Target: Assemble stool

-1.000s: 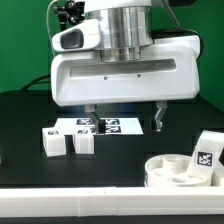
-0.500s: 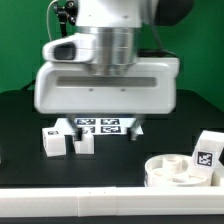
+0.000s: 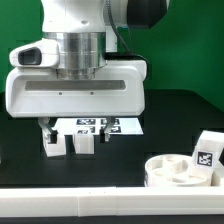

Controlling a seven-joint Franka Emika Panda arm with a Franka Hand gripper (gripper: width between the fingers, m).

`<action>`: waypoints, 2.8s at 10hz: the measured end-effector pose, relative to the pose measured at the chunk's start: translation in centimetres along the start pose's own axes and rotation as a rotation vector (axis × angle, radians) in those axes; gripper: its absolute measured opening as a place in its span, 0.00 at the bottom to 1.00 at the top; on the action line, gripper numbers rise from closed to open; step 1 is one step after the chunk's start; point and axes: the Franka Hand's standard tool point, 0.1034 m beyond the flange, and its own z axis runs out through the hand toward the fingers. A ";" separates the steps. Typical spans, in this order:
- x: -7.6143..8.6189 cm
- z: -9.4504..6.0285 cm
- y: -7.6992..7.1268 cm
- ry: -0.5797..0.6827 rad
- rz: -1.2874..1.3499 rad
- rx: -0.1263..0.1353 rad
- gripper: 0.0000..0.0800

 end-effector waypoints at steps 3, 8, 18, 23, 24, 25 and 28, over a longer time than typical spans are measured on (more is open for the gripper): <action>-2.7 1.6 0.2 -0.012 0.022 -0.006 0.81; -4.8 2.4 -0.5 -0.095 0.017 0.012 0.81; -6.9 2.7 -1.5 -0.751 0.029 0.101 0.81; -8.2 3.9 -0.8 -0.925 0.028 0.065 0.81; -8.3 3.9 -0.8 -0.927 0.029 0.065 0.81; -8.3 4.0 -0.8 -0.927 0.029 0.065 0.81; -9.3 4.9 -0.8 -0.934 0.029 0.065 0.81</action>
Offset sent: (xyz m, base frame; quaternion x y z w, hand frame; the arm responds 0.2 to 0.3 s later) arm -0.0486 0.0038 -0.0134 0.0106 0.0167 0.0142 0.9997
